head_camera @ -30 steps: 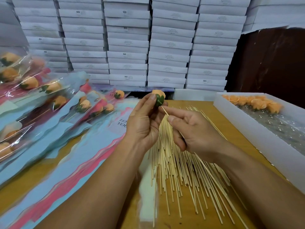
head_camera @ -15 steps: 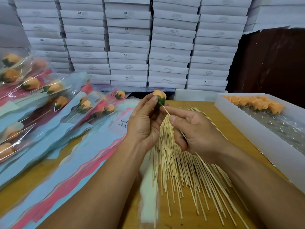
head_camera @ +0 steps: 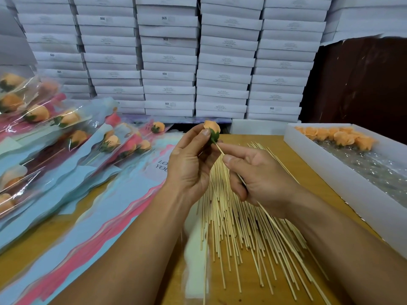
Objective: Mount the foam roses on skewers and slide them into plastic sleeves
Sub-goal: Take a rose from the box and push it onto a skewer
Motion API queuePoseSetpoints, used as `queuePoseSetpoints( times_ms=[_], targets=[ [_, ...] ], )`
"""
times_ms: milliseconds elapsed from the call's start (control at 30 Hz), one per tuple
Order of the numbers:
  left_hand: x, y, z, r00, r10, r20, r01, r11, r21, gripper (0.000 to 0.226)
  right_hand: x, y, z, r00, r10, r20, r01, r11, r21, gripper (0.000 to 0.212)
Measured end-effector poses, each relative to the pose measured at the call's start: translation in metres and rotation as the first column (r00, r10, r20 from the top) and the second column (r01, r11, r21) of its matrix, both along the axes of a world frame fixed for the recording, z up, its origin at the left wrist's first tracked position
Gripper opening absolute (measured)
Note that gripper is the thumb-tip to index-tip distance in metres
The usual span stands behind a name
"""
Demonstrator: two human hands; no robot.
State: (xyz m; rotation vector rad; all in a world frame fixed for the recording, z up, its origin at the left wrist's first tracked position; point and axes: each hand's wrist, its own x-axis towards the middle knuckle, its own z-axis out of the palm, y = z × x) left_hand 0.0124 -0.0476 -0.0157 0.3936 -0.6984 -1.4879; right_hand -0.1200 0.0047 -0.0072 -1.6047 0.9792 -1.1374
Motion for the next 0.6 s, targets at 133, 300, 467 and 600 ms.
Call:
queuePoseSetpoints(
  times_ms=[133,300,467,600],
  targets=[
    [-0.001,0.001,-0.002,0.988,0.067,0.139,-0.057,0.996,-0.07,0.018,-0.004,-0.002,-0.002,0.999,-0.021,-0.041,0.022,1.0,0.003,0.031],
    [-0.004,0.002,-0.002,0.979,0.107,0.175,-0.095,0.993,-0.076,0.017,-0.007,-0.005,-0.004,0.996,-0.008,-0.088,0.006,1.0,-0.029,0.029],
    [-0.004,0.005,-0.005,0.966,0.14,0.216,-0.129,0.99,-0.065,0.016,-0.005,-0.01,-0.009,0.992,-0.041,-0.122,0.035,0.998,-0.046,0.029],
    [-0.004,0.003,-0.009,0.956,0.168,0.242,-0.159,0.986,-0.055,0.016,-0.004,-0.013,-0.012,0.993,-0.032,-0.116,0.029,0.999,-0.028,0.028]
  ],
)
